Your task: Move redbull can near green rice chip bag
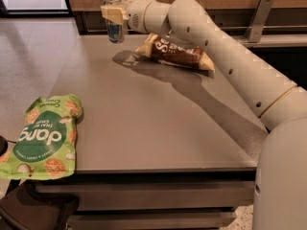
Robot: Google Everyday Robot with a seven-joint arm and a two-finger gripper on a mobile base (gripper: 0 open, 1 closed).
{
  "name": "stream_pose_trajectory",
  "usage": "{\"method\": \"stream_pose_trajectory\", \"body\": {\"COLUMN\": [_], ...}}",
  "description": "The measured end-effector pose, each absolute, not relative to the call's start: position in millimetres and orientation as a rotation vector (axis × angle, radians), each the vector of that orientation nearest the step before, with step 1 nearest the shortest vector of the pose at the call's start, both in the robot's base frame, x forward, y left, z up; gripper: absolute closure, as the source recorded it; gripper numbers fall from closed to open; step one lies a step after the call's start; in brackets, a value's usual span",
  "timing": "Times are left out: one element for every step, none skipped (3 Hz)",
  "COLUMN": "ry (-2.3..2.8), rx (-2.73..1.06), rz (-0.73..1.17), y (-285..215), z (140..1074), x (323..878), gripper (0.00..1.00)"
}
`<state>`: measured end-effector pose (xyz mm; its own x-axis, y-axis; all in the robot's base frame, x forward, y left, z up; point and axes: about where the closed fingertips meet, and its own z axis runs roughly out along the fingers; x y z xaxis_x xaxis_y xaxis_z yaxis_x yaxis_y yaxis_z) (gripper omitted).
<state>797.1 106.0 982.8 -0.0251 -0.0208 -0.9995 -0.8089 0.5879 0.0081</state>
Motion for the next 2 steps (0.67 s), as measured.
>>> {"method": "stream_pose_trajectory", "body": {"ry": [1.491, 1.544], "rx": [-0.745, -0.765], "rz": [0.726, 0.724], "y": [75.9, 65.2], "z": [1014.0, 1038.3], "x": [765.8, 711.3], "gripper": [1.0, 1.0]}}
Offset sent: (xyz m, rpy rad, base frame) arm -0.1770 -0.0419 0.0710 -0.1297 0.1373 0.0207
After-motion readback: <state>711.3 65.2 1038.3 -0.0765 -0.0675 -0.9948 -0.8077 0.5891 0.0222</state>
